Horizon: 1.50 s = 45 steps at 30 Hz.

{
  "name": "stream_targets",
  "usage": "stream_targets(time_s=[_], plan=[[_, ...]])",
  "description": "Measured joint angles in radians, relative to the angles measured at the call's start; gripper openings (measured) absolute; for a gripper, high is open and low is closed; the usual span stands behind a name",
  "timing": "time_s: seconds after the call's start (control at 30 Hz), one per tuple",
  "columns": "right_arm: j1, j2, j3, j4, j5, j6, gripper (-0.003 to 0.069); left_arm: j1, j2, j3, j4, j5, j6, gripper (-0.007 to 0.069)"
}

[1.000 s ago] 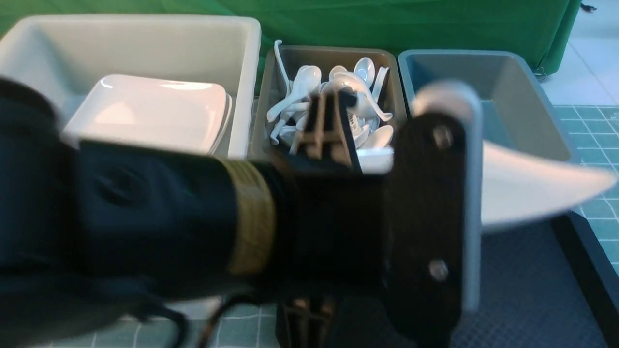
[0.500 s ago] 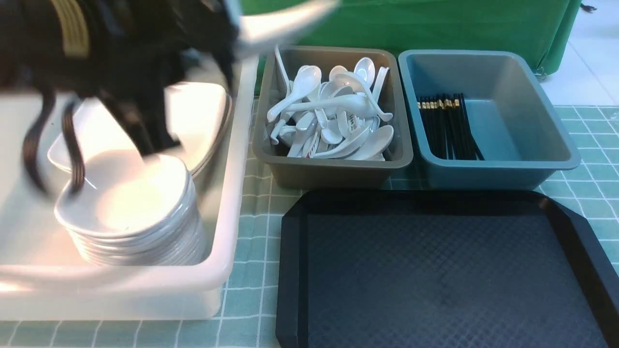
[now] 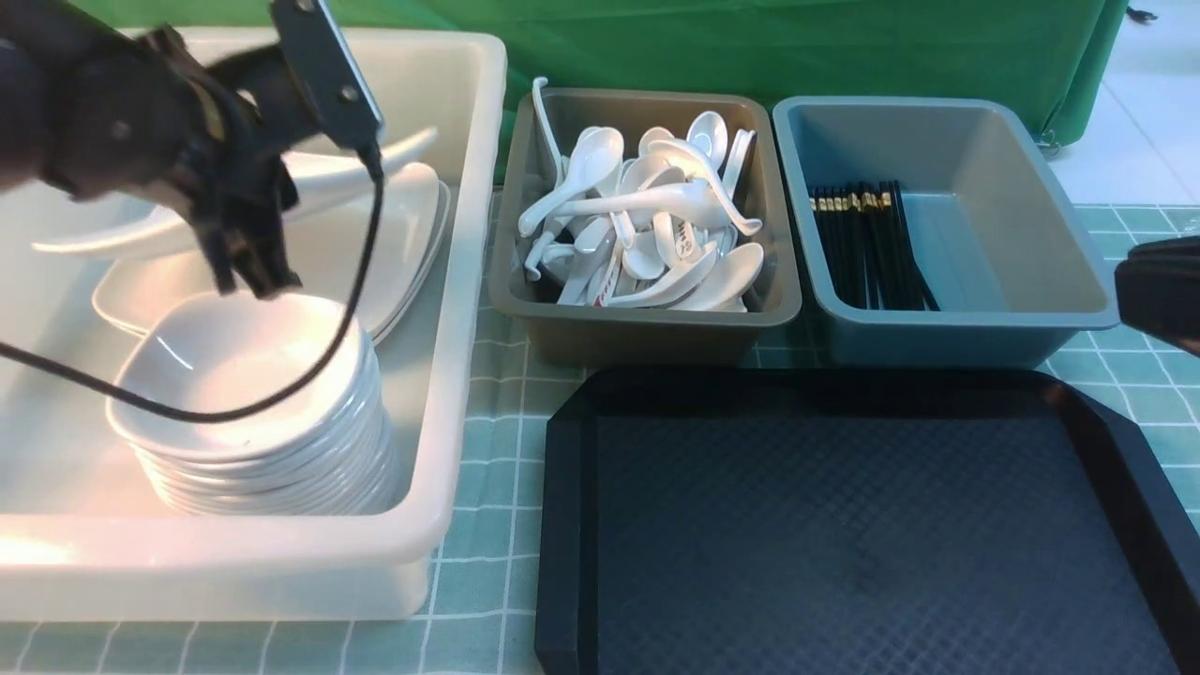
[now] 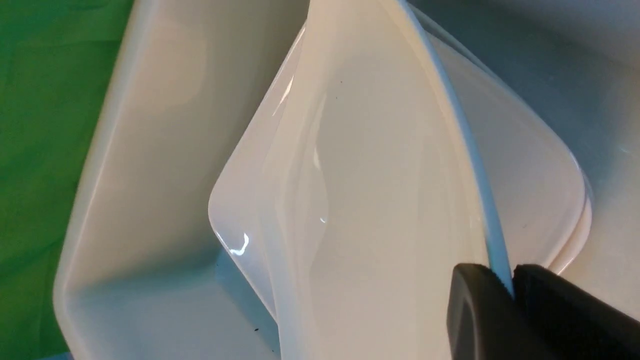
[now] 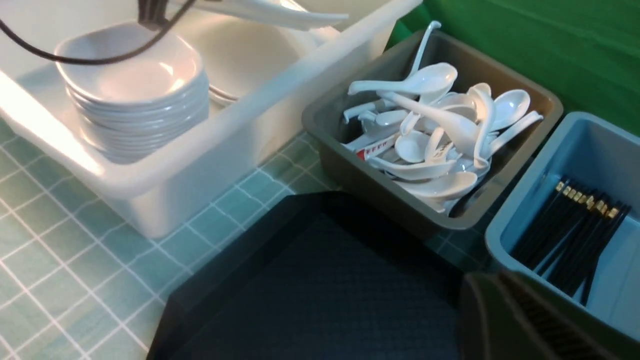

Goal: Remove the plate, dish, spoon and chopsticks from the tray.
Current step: Use the left arm to put the plate into the large storage box on the left

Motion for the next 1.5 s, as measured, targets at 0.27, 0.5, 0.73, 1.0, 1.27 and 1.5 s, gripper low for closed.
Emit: stream_targets(time_s=[0.27, 0.5, 0.73, 1.0, 1.27, 1.5], plan=[[0.000, 0.000, 0.000, 0.007, 0.020, -0.002, 0.0051, 0.000, 0.081, 0.000, 0.155, -0.015, -0.182, 0.0033], [0.000, 0.000, 0.000, 0.021, 0.045, -0.007, 0.0051, 0.000, 0.114, 0.000, 0.132, -0.080, -0.278, 0.0059], [0.000, 0.000, 0.000, 0.040, 0.048, -0.007, 0.0051, 0.000, 0.114, -0.005, 0.108, -0.100, -0.284, 0.0223], [0.000, 0.000, 0.000, 0.045, 0.078, -0.007, 0.0055, 0.000, 0.114, -0.007, 0.070, -0.093, -0.285, 0.0367], [0.000, 0.000, 0.000, 0.062, 0.091, -0.007, 0.0066, 0.000, 0.114, -0.007, 0.003, -0.081, -0.286, 0.0379], [0.000, 0.000, 0.000, 0.070, 0.099, -0.007, 0.0069, 0.000, 0.114, -0.008, -0.053, -0.064, -0.286, 0.0379]])
